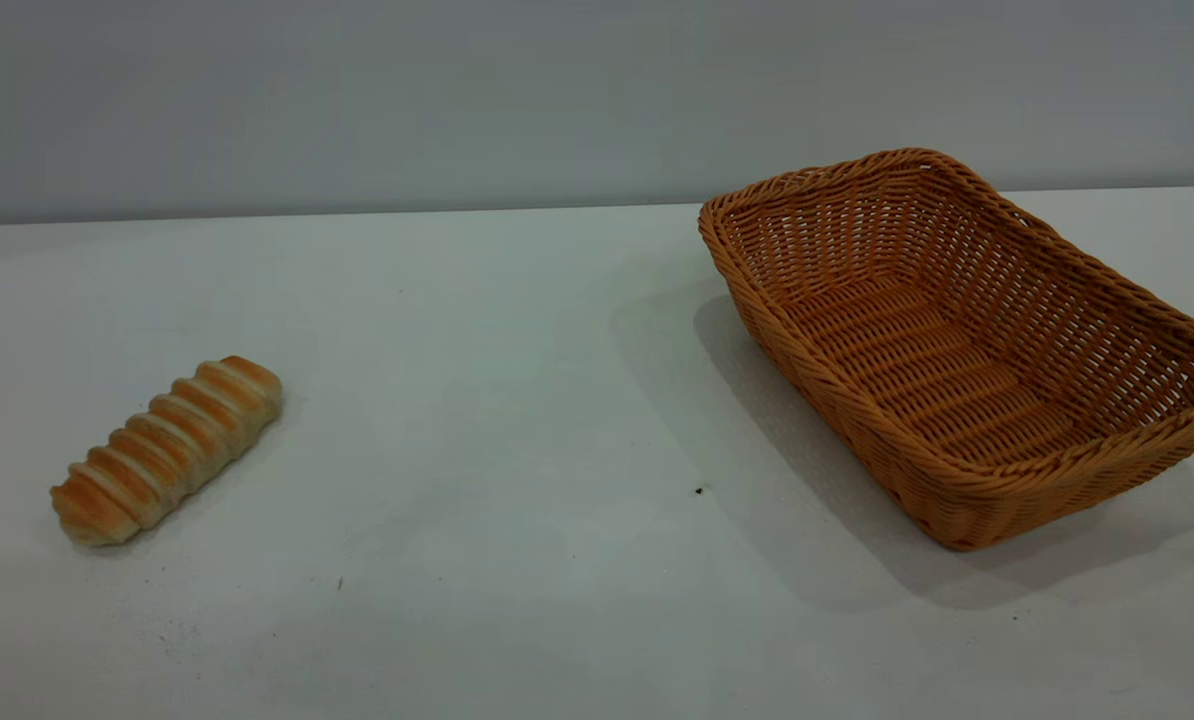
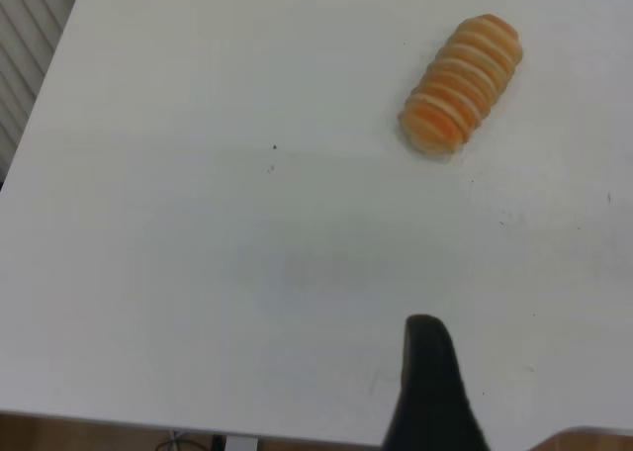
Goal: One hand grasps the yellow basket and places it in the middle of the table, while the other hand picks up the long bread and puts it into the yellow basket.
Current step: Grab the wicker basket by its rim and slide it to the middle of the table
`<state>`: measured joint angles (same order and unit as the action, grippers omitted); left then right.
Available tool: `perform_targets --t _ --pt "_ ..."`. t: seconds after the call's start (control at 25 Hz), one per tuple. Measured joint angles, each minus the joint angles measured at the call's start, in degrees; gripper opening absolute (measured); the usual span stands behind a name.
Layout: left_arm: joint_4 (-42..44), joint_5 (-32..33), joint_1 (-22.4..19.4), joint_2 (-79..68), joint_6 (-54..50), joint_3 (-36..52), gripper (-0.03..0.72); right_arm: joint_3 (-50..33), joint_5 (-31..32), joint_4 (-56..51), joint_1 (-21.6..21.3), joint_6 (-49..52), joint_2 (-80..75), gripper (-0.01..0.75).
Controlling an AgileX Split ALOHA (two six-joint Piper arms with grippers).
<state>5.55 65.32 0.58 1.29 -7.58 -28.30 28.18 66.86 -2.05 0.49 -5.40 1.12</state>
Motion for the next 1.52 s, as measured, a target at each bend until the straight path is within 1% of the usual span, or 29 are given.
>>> perform_targets --t 1.24,1.52 --pt "0.00 0.00 0.00 0.00 0.00 0.00 0.555 0.00 0.00 0.00 0.00 0.00 0.00 0.558" --pt "-0.08 0.00 2.04 0.00 0.00 0.00 0.555 0.00 0.00 0.00 0.00 0.00 0.00 0.558"
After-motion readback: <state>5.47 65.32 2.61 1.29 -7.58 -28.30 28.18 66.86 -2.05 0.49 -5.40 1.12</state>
